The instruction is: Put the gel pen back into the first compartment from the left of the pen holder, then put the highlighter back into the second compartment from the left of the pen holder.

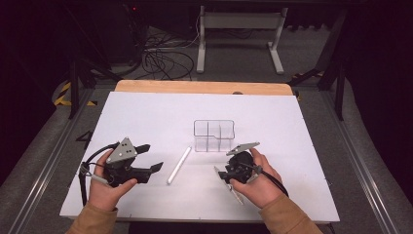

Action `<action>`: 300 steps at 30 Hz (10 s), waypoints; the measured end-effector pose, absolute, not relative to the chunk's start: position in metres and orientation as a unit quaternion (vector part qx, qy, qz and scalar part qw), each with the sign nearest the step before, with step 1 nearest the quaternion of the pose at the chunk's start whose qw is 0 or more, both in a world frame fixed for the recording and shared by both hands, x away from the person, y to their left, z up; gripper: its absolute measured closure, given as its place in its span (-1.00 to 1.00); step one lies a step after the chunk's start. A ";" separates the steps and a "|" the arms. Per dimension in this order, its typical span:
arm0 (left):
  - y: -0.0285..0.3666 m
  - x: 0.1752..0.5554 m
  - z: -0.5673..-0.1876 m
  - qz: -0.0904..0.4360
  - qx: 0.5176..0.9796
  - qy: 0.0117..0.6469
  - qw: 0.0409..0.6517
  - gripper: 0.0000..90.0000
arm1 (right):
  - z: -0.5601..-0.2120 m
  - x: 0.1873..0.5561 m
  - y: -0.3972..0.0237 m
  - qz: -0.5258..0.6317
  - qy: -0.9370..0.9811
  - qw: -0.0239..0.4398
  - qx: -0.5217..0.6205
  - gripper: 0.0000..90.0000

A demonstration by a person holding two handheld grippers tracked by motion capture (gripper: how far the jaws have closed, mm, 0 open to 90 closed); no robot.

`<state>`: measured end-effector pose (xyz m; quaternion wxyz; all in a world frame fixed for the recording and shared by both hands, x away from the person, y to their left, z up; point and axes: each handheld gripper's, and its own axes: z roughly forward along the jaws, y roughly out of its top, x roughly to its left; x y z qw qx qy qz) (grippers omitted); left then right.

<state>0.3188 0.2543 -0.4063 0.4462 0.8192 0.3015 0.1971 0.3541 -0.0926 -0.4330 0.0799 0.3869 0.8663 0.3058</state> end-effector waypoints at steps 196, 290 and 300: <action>0.257 0.316 -0.407 0.190 0.817 0.301 0.453 -0.39 | -0.362 0.423 -0.071 0.619 0.680 0.227 0.320 -0.01; 0.190 0.360 -0.402 0.148 0.826 0.358 0.409 -0.34 | -0.423 0.375 -0.202 0.555 0.749 0.223 0.285 -0.27; 0.178 0.372 -0.406 0.127 0.829 0.369 0.401 -0.32 | -0.422 0.375 -0.205 0.565 0.742 0.214 0.291 -0.27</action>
